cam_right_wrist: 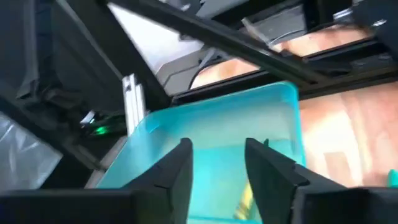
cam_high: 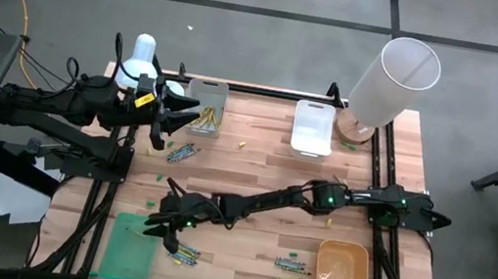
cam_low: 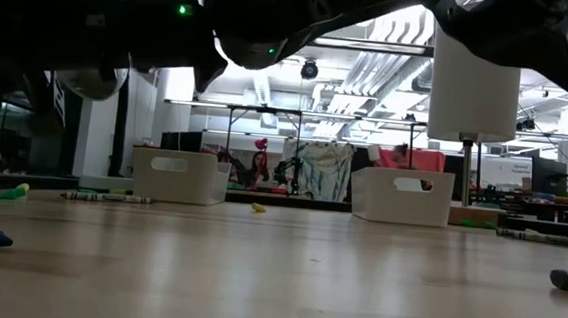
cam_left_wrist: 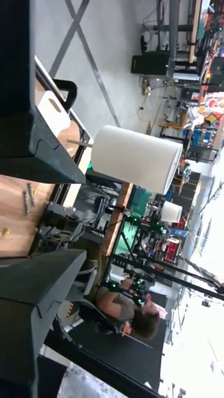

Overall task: Sort crayons
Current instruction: Put the green crayon into the green bin

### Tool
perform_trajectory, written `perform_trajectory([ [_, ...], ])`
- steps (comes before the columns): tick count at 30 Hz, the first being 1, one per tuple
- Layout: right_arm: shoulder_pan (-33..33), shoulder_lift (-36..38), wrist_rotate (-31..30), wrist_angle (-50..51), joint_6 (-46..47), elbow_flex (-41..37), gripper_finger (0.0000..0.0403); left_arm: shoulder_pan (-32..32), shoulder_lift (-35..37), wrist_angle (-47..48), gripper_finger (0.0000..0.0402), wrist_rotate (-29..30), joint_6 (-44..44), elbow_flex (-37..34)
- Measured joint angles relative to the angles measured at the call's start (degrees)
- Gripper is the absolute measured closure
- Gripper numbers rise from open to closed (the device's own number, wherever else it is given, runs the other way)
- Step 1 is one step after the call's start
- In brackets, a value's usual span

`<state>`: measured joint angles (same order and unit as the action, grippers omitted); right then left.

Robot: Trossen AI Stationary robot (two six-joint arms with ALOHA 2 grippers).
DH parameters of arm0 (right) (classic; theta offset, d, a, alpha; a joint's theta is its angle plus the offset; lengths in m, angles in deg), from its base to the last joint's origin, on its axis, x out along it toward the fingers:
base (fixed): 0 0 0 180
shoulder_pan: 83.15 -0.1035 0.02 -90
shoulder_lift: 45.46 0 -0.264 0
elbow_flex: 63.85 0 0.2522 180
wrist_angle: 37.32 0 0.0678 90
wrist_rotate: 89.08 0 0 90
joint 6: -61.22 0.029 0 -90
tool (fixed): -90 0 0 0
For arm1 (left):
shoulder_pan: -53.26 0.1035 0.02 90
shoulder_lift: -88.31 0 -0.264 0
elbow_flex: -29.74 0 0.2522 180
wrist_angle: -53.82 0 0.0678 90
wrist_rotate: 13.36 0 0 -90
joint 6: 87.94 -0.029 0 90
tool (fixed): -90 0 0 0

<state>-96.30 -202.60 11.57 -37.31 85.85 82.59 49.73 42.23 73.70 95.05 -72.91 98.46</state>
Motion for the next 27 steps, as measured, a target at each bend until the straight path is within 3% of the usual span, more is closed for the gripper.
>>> perform_trajectory([
  [5,2.6,4.2,7.5,6.9,-0.5,0.0,0.0233,0.0,1.2,0.1,0.0233,-3.3,1.9,0.0],
  [7,4.0,7.1,9.5,14.5,-4.3,0.1,0.0234,0.0,2.0,0.1,0.0233,-5.1,2.3,0.0],
  [12,6.1,14.8,8.9,40.9,-18.3,0.1,0.0257,0.0,5.1,0.9,0.0233,-8.2,2.9,0.0],
  [19,6.6,23.2,6.3,71.2,-28.4,-3.6,0.0296,0.0,8.2,6.6,0.0233,-8.4,2.9,0.0],
  [22,6.2,28.8,6.5,72.7,-26.8,-12.4,0.031,0.0,8.2,8.3,0.0233,-8.5,2.9,0.0],
  [27,4.4,44.2,3.9,61.7,-17.4,-34.8,0.0322,-0.2,7.1,9.0,0.0233,-9.4,3.1,0.0],
])
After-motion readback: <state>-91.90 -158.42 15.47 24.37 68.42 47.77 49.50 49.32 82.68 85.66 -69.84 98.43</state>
